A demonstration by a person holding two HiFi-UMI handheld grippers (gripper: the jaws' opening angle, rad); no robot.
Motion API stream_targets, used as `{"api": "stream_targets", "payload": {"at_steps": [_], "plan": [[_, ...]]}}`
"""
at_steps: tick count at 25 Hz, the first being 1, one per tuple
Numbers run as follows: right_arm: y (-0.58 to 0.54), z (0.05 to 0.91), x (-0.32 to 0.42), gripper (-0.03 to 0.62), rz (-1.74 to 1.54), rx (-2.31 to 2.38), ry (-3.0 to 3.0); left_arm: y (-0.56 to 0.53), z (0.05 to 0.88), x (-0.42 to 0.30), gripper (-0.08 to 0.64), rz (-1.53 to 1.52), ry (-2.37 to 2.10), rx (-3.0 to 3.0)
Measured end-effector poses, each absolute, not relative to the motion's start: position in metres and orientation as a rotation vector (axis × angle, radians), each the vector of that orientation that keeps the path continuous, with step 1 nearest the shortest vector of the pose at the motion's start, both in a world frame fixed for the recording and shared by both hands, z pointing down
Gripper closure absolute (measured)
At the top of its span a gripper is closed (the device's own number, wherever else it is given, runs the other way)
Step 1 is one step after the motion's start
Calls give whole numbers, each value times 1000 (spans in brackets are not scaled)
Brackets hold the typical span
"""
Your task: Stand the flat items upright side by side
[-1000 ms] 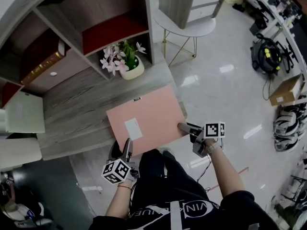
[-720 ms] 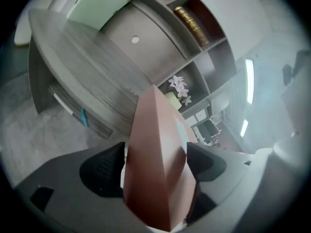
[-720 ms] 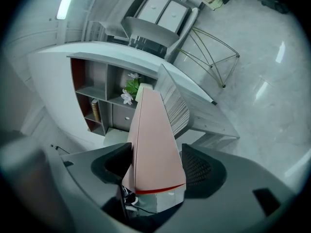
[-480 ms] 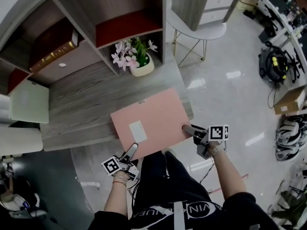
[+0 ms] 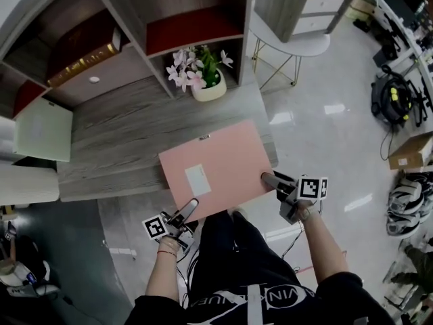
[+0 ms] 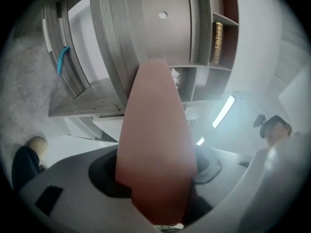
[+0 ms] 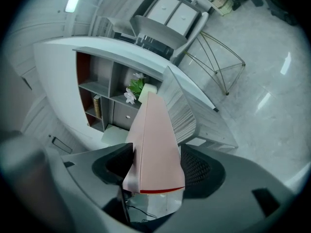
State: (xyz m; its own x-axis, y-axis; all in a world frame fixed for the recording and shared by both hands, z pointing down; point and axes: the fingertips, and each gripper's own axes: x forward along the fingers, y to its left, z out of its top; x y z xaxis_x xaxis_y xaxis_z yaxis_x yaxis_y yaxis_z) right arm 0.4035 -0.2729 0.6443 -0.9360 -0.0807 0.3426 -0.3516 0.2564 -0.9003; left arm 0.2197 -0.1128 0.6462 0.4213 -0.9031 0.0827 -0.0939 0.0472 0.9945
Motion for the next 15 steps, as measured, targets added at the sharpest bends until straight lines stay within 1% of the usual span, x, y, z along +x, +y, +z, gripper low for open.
{"api": "stream_targets", "payload": {"at_steps": [7, 15], "plan": [[-270, 637, 393, 309, 1611, 414, -2346, -100, 630, 213, 267, -783, -1046, 1362], [-252, 625, 363, 316, 1579, 263, -2366, -67, 605, 200, 278, -822, -1152, 1345]]}}
